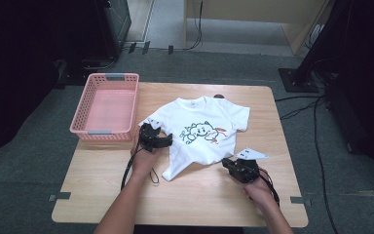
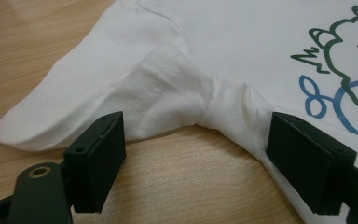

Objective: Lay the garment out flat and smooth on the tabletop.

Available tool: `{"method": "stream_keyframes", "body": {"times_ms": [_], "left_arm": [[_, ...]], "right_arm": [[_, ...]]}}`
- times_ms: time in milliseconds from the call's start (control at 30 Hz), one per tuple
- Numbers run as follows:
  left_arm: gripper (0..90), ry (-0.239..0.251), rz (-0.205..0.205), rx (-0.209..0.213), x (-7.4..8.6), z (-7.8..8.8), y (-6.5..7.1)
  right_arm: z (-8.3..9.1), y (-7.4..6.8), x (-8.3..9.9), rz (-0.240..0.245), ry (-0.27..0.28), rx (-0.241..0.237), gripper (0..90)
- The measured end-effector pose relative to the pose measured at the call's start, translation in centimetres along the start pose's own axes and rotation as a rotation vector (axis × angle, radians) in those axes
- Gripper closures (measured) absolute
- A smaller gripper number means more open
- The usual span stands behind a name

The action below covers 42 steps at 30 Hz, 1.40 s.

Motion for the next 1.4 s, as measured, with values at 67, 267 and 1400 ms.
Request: {"method": "stream_keyframes", "body": {"times_ms": [67, 267, 1400], "left_arm": [[19.8, 0.002, -0.001, -0.003, 0.0, 0.0, 0.0], [19.9, 0.003, -0.002, -0.005, 0.0, 0.0, 0.0], [19.9, 0.002, -0.002, -0.006, 0.0, 0.0, 0.0]], "right_arm": [[-0.3, 0.1, -0.8, -0.012, 0.015, 0.004, 76.2], [-4.8, -0.1, -4.2, -0.028, -0.004, -0.013, 62.5], [-0.6, -2.5, -1.3, 0.032, 0.002, -0.105, 89.2]]}}
Point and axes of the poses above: each handheld gripper's, and its own axes: z roughly backward along the jaws, x roughly out of its underside, y roughly to its right, the point moved 5 cm from there along -z, roughly forward along the jaws, and after that the axes turned 5 degrees about z, right-handed, at the moved point
